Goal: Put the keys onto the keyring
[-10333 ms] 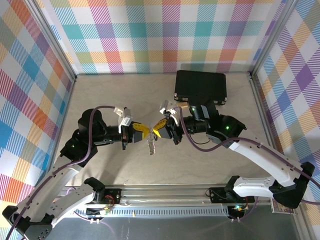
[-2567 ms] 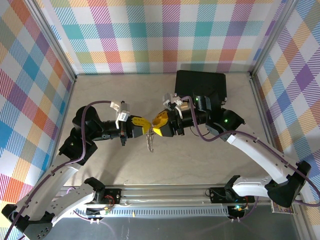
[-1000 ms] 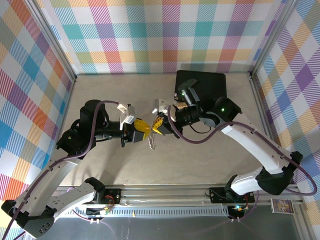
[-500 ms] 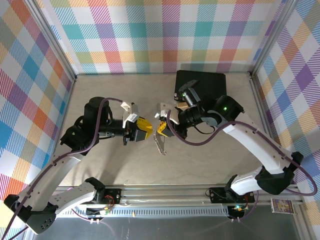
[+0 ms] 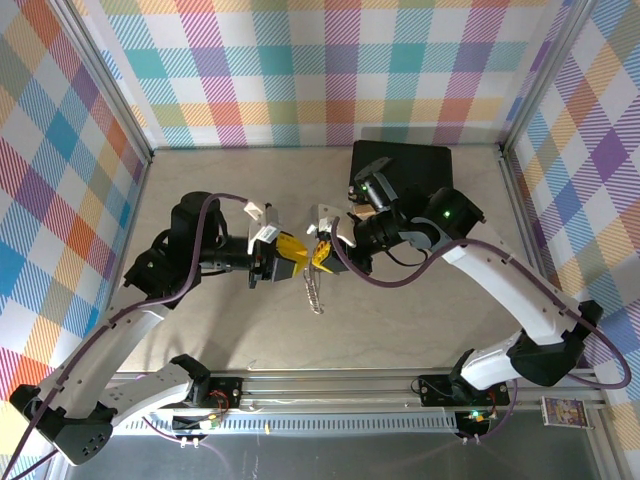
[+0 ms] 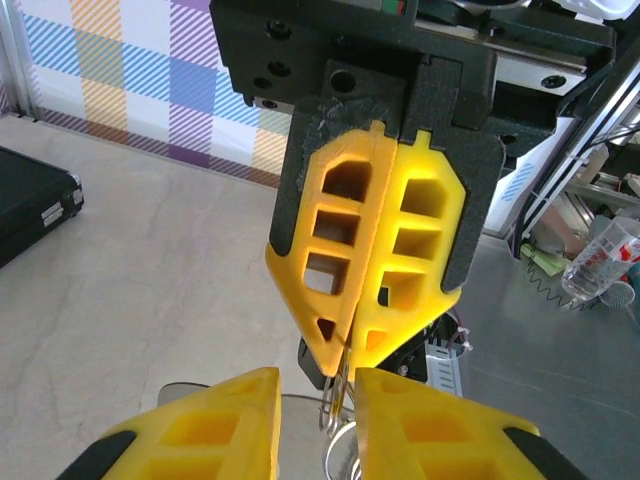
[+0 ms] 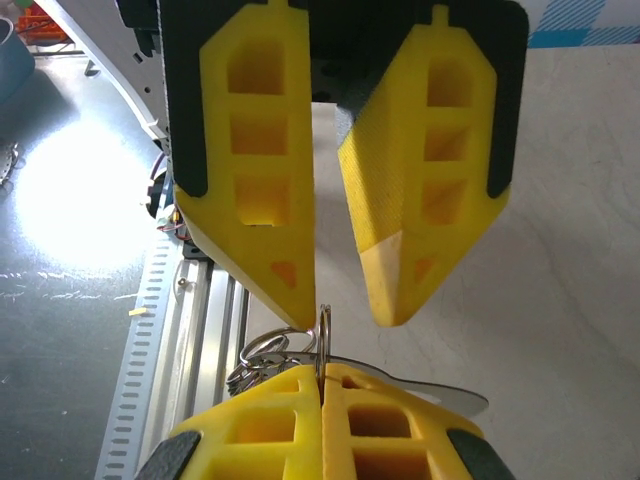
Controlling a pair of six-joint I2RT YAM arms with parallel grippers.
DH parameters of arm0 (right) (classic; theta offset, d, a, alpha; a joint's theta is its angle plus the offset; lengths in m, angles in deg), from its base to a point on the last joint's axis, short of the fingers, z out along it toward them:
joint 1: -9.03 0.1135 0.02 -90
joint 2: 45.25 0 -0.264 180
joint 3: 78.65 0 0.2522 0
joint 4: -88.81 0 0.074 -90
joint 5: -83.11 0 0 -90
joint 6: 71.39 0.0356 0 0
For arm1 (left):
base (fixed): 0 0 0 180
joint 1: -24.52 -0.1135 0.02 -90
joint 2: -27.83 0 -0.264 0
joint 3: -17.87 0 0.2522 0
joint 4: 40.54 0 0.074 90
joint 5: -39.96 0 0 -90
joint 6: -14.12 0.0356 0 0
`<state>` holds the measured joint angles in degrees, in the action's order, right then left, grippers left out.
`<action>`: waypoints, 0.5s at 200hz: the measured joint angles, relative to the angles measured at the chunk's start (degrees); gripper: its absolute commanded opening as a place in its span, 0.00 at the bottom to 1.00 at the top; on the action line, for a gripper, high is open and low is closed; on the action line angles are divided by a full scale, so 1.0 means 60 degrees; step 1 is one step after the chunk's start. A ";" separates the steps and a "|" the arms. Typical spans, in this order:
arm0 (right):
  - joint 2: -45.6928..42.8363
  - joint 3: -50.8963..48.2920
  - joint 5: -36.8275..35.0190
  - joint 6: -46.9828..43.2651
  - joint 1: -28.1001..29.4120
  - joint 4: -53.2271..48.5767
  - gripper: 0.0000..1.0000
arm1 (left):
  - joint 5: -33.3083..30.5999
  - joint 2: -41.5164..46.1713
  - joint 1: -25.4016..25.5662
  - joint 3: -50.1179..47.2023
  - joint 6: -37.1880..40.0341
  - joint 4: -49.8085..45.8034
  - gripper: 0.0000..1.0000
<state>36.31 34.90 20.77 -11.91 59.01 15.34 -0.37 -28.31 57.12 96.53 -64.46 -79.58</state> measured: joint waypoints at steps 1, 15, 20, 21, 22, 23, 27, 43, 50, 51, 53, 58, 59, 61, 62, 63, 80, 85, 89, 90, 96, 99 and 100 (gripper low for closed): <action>0.0000 0.0000 0.0000 0.0000 0.0000 0.0000 0.00 | 0.0000 -0.0004 0.0004 0.0000 0.0000 0.0000 0.25; 0.0015 0.0000 0.0004 0.0000 0.0015 0.0000 0.00 | 0.0000 -0.0040 0.0004 0.0000 0.0007 -0.0011 0.24; 0.0018 0.0000 0.0004 0.0000 0.0018 0.0000 0.00 | 0.0000 -0.0051 0.0004 0.0000 0.0015 -0.0007 0.24; 0.0018 0.0000 0.0004 0.0000 0.0018 0.0000 0.00 | 0.0000 -0.0051 0.0004 0.0000 0.0015 -0.0011 0.24; 0.0018 0.0000 0.0004 0.0000 0.0015 -0.0004 0.00 | 0.0004 -0.0058 0.0004 0.0000 0.0022 -0.0011 0.24; 0.0018 0.0000 0.0004 0.0000 0.0015 -0.0004 0.00 | 0.0000 -0.0058 0.0004 0.0000 0.0029 -0.0011 0.24; 0.0018 0.0000 0.0004 0.0000 0.0015 -0.0004 0.00 | 0.0000 -0.0066 0.0004 0.0000 0.0036 -0.0011 0.24; 0.0018 0.0000 0.0004 0.0004 0.0015 0.0000 0.00 | 0.0018 -0.0113 0.0004 0.0000 0.0109 -0.0015 0.23; 0.0018 0.0000 0.0000 0.0004 0.0015 0.0000 0.00 | 0.0047 -0.0135 0.0004 0.0000 0.0153 -0.0018 0.21; 0.0018 0.0000 0.0000 0.0000 0.0015 0.0000 0.00 | 0.0051 -0.0135 0.0007 0.0000 0.0157 -0.0022 0.21; 0.0018 0.0000 0.0000 0.0004 0.0015 0.0000 0.00 | 0.0058 -0.0138 0.0011 0.0000 0.0168 -0.0022 0.21; 0.0018 0.0000 0.0000 0.0004 0.0015 0.0000 0.00 | 0.0069 -0.0153 0.0029 0.0000 0.0197 -0.0025 0.20; 0.0018 0.0000 0.0000 0.0000 0.0015 -0.0004 0.00 | 0.0069 -0.0153 0.0029 0.0000 0.0204 -0.0025 0.19; 0.0018 0.0000 0.0000 0.0004 0.0015 0.0000 0.00 | 0.0069 -0.0153 0.0040 0.0000 0.0226 -0.0025 0.19; 0.0018 0.0000 0.0000 0.0004 0.0015 -0.0004 0.00 | 0.0069 -0.0153 0.0044 0.0000 0.0222 -0.0025 0.19; 0.0018 0.0000 0.0000 0.0004 0.0015 0.0000 0.00 | 0.0069 -0.0153 0.0051 0.0000 0.0215 -0.0025 0.18; 0.0018 0.0000 0.0004 0.0004 0.0015 0.0000 0.00 | 0.0073 -0.0153 0.0066 0.0000 0.0313 -0.0040 0.16; 0.0018 0.0000 0.0004 0.0004 0.0015 0.0000 0.00 | 0.0073 -0.0153 0.0066 0.0000 0.0324 -0.0044 0.15; 0.0018 0.0000 0.0000 0.0004 0.0015 0.0000 0.00 | 0.0073 -0.0153 0.0066 0.0000 0.0321 -0.0047 0.15; 0.0018 0.0000 0.0000 0.0004 0.0015 0.0004 0.00 | 0.0073 -0.0153 0.0066 0.0000 0.0324 -0.0047 0.15; 0.0018 0.0000 0.0000 0.0004 0.0015 0.0004 0.00 | 0.0073 -0.0153 0.0066 0.0000 0.0324 -0.0047 0.14; 0.0018 0.0000 0.0000 0.0004 0.0015 0.0004 0.00 | 0.0073 -0.0153 0.0066 0.0000 0.0328 -0.0047 0.14; 0.0018 0.0000 0.0000 0.0004 0.0015 0.0004 0.00 | 0.0076 -0.0153 0.0066 0.0000 0.0328 -0.0047 0.13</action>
<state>36.42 34.90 20.77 -11.89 59.09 15.37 0.09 -29.23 57.51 96.53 -62.49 -79.87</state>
